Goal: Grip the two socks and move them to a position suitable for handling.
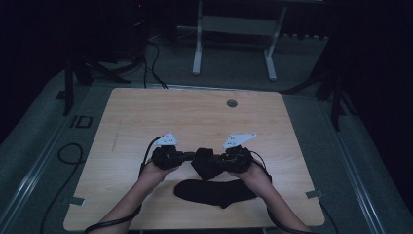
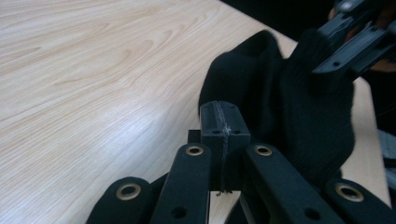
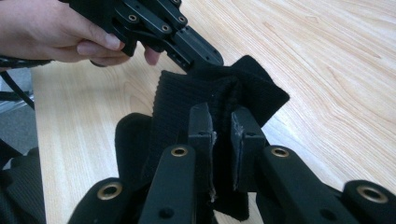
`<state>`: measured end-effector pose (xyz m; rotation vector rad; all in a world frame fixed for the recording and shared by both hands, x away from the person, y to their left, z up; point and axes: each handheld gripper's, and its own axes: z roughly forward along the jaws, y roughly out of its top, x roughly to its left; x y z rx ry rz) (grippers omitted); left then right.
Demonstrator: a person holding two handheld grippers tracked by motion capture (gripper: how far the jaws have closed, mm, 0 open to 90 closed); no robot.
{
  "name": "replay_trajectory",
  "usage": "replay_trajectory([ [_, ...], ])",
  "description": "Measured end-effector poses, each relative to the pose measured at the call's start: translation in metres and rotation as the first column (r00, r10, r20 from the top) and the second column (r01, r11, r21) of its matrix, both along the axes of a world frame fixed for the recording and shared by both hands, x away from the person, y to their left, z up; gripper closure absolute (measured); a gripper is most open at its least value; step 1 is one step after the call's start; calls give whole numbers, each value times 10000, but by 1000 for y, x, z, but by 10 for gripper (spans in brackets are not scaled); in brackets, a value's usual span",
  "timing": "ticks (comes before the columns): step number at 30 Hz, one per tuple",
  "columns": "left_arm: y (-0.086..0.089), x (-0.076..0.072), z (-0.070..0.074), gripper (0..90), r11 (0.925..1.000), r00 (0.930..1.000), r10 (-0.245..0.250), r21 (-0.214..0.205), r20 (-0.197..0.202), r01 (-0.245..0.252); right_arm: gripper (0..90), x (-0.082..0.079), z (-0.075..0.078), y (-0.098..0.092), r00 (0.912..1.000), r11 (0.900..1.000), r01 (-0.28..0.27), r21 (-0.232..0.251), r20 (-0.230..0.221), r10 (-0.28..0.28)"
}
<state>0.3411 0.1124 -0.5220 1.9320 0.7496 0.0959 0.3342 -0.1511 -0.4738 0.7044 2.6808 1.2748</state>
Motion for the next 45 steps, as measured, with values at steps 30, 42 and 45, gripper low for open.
replay_trajectory([
  [30, 4, -1, 6, 869, 9907, 9972, -715, -1178, -202, 686, 806, -2, 3, -6, 9996, 9990, -268, 362, 3, 268],
  [42, 5, -2, 9, 870, 9996, 9996, -126, -259, -234, 120, 808, 2, 1, -24, 9996, 9962, 196, 853, -206, -179],
  [45, 7, -3, 10, 870, 9995, 9996, -121, -288, -268, 113, 813, 5, 2, -34, 9983, 9919, 470, 1182, -392, -426],
])
